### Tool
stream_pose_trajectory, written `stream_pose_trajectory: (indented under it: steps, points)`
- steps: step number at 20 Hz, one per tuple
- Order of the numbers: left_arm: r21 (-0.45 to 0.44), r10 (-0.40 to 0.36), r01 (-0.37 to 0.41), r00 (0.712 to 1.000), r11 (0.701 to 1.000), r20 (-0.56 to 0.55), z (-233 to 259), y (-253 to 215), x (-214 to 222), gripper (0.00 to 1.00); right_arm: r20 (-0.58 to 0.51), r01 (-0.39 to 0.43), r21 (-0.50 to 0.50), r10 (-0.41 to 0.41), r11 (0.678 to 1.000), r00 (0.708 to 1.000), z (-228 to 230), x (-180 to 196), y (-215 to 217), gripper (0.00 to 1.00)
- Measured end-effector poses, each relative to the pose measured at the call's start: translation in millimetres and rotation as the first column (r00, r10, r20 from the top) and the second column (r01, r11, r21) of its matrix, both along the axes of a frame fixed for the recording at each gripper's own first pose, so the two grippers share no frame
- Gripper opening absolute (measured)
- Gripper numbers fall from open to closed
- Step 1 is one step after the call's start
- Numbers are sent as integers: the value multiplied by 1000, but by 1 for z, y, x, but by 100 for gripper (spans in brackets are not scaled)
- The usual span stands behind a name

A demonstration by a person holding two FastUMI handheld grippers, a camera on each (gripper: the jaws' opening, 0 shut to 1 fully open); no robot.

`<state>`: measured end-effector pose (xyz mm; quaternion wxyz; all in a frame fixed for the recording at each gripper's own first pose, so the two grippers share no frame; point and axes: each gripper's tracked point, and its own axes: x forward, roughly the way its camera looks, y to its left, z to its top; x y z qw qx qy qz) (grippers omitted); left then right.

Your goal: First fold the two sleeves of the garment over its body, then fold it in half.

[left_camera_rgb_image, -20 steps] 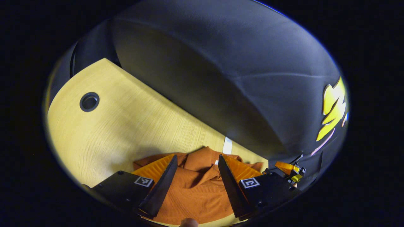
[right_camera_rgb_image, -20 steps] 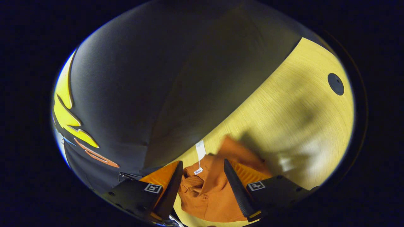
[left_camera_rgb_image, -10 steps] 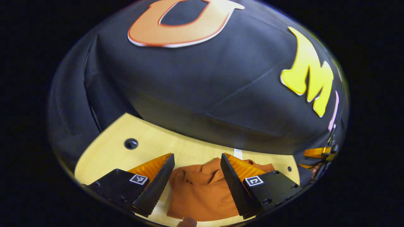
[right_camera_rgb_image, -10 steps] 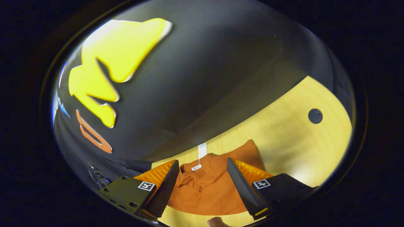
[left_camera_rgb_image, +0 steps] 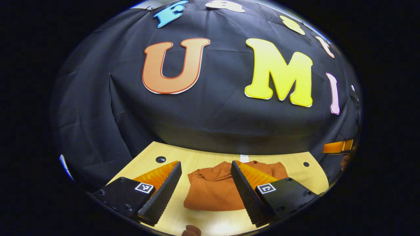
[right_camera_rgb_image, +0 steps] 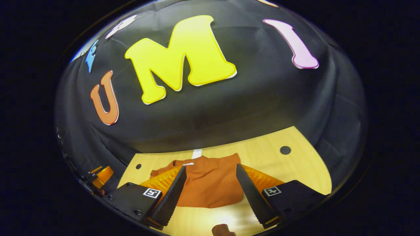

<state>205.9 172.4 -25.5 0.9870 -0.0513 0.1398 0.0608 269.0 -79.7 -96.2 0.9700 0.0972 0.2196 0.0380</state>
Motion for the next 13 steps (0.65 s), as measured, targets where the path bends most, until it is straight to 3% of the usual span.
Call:
stream_pose_trajectory:
  steps: [1,3,6,9,13]
  points:
    - [-5,-2,2,1000,1000,-8,0,-6,-15,98,30,9,-69,-7,998,1000,3,-18,-4,92]
    - [-10,-2,2,1000,1000,-8,-1,-15,-43,98,117,48,-190,-26,981,993,14,-49,-9,97]
    - [16,15,-15,1000,1000,21,0,-20,-80,99,303,136,-302,-41,943,952,46,-94,-7,97]
    - [45,19,-22,998,999,61,2,-27,-110,99,388,146,-339,-4,930,922,56,-130,17,96]
    - [75,-24,14,991,997,134,15,-45,-130,98,382,97,-316,33,944,923,52,-160,49,95]
